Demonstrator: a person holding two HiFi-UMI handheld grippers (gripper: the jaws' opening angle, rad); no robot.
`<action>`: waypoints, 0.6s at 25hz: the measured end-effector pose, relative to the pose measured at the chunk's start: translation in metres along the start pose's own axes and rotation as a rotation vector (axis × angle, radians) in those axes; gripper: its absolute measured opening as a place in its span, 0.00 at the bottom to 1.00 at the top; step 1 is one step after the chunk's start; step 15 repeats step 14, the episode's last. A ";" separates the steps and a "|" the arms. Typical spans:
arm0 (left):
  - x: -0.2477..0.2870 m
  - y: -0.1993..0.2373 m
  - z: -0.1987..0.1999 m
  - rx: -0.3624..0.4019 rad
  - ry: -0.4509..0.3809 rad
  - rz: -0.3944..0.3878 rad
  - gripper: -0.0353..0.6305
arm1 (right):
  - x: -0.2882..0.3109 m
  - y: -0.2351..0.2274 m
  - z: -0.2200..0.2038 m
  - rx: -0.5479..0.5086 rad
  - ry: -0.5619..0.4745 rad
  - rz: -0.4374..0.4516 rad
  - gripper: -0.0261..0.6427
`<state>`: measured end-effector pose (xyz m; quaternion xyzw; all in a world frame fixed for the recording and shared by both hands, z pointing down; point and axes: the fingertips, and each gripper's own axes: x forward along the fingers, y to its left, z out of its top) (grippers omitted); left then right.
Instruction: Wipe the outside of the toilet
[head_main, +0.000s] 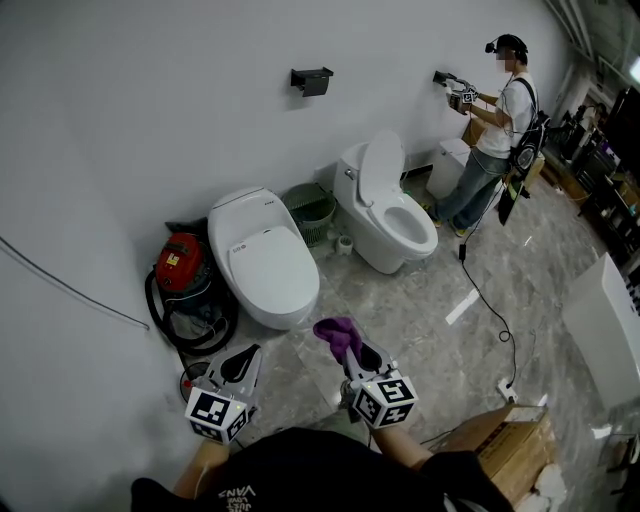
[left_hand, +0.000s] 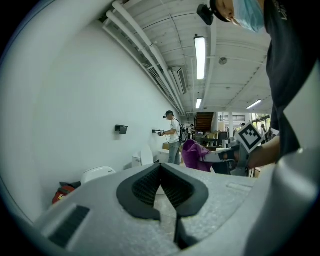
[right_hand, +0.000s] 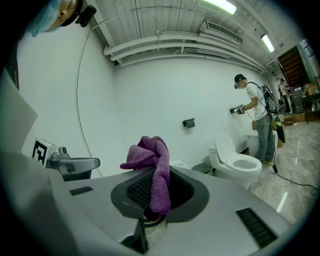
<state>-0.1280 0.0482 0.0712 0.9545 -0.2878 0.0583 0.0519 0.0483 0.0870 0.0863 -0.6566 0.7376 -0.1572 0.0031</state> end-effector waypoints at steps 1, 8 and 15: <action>-0.001 -0.001 -0.001 -0.003 0.000 -0.001 0.06 | -0.001 0.000 0.000 0.001 -0.001 -0.001 0.11; -0.004 -0.008 -0.008 -0.001 -0.001 -0.009 0.06 | -0.007 -0.003 -0.008 0.008 0.005 -0.010 0.11; -0.005 -0.005 -0.011 -0.023 -0.002 0.015 0.06 | -0.008 -0.004 -0.011 0.015 0.004 -0.006 0.10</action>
